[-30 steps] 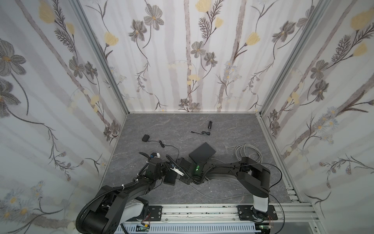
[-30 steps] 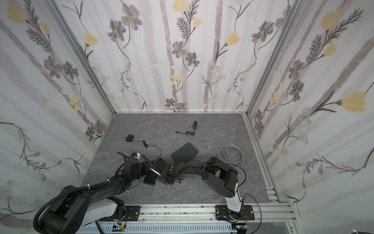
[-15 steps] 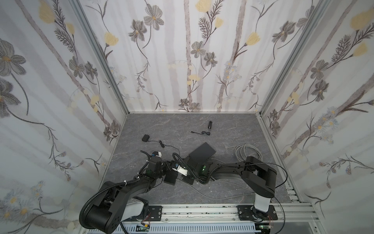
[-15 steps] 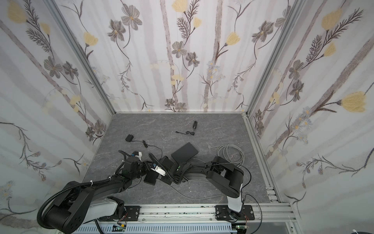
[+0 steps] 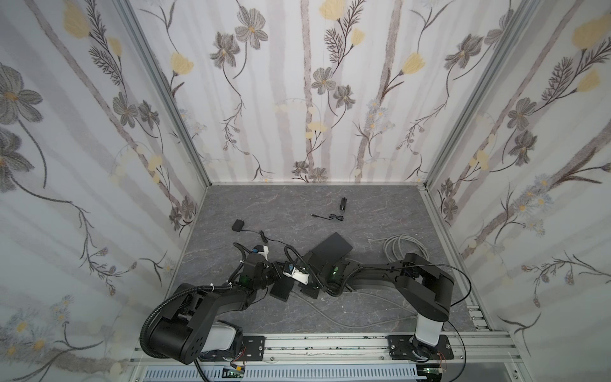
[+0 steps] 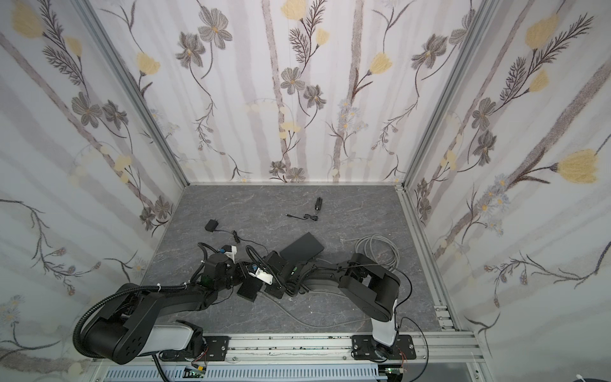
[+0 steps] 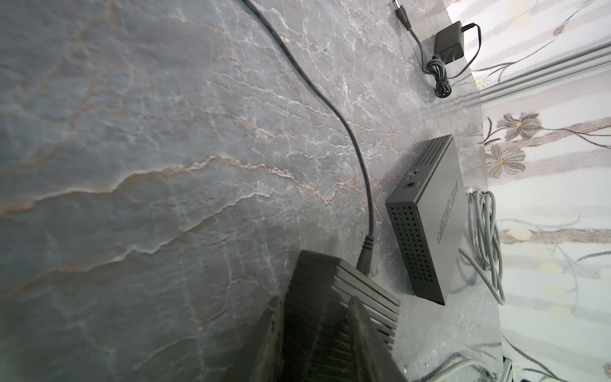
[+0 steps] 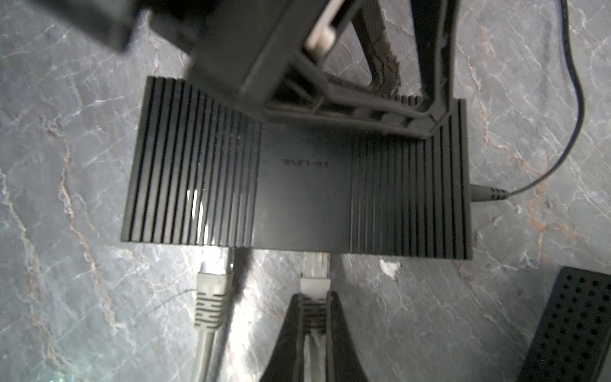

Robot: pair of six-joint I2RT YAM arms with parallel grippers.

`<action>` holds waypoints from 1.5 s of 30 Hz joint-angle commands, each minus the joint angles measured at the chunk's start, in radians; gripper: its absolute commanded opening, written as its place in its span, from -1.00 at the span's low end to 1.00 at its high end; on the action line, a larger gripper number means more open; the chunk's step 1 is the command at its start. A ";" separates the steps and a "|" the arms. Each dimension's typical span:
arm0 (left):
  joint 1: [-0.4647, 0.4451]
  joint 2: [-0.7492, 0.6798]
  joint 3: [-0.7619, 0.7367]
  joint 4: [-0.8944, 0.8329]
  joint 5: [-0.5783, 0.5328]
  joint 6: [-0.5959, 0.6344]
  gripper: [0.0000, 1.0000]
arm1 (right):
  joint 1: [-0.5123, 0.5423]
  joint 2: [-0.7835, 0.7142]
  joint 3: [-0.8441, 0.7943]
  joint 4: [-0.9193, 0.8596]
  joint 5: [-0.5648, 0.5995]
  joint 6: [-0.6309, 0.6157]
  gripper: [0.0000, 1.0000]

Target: Insert the plug into the switch port

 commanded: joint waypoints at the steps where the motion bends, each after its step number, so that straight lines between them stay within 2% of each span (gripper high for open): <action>1: -0.023 0.014 -0.020 -0.261 0.223 -0.016 -0.35 | -0.003 -0.018 0.026 0.345 -0.067 -0.021 -1.00; 9: -0.077 0.036 -0.024 -0.214 0.208 -0.062 -0.36 | 0.001 0.027 0.087 0.353 -0.072 -0.013 -1.00; 17: -0.155 0.067 -0.068 -0.102 0.149 -0.154 -0.36 | 0.007 0.027 0.104 0.415 0.031 0.056 -1.00; 21: -0.167 0.030 -0.089 -0.101 0.134 -0.172 -0.35 | 0.015 0.020 0.099 0.458 0.081 0.077 -1.00; 24: -0.169 -0.040 -0.092 -0.173 0.118 -0.160 -0.36 | 0.015 0.007 0.100 0.477 0.086 0.077 -1.00; 30: -0.168 -0.188 -0.086 -0.316 0.088 -0.137 -0.35 | 0.015 0.016 0.142 0.506 0.032 0.079 -1.00; 35: -0.169 -0.189 -0.097 -0.300 0.091 -0.145 -0.36 | 0.021 0.040 0.200 0.507 -0.008 0.079 -1.00; 45: -0.170 -0.189 -0.101 -0.277 0.096 -0.152 -0.36 | 0.026 0.111 0.207 0.521 -0.030 0.105 -1.00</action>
